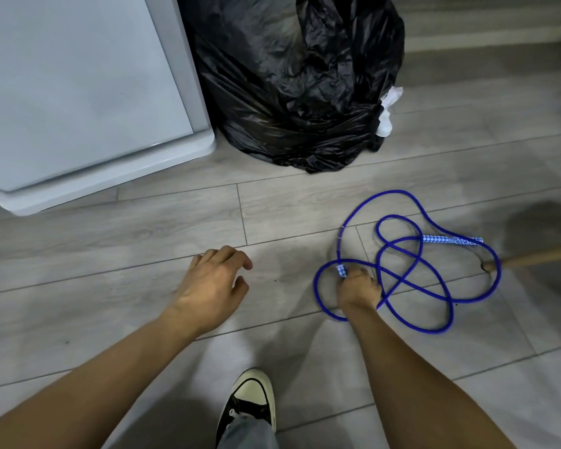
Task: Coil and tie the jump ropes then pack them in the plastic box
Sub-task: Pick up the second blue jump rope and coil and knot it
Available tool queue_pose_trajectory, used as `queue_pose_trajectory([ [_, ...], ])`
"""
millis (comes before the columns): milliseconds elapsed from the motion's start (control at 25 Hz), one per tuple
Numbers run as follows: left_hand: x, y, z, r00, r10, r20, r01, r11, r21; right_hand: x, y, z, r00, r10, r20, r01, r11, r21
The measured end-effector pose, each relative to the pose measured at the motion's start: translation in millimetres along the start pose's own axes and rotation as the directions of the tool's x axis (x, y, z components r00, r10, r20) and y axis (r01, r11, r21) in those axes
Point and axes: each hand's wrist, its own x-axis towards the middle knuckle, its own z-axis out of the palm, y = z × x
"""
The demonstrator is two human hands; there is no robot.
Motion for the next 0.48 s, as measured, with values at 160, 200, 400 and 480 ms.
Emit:
queue_pose_trajectory([
  [160,1,-1,-10,1.000,-0.022,0.008,0.022,1.000,0.002,-27,-55,-40,0.945,-0.152,-0.290,0.265,0.876,0.404],
  [200,2,0,-15,1.000,-0.023,0.007,0.023,1.000,0.001,-37,-68,-57,0.936,-0.170,-0.307,0.308,0.819,0.484],
  [400,1,11,-66,0.999,-0.019,-0.034,0.018,0.999,-0.041,-90,-130,-145,0.893,-0.403,-0.202,0.432,0.637,0.639],
  [480,-5,16,-90,0.998,-0.034,-0.051,0.029,0.996,-0.082,-114,-149,-175,0.838,-0.518,-0.171,0.493,0.585,0.644],
])
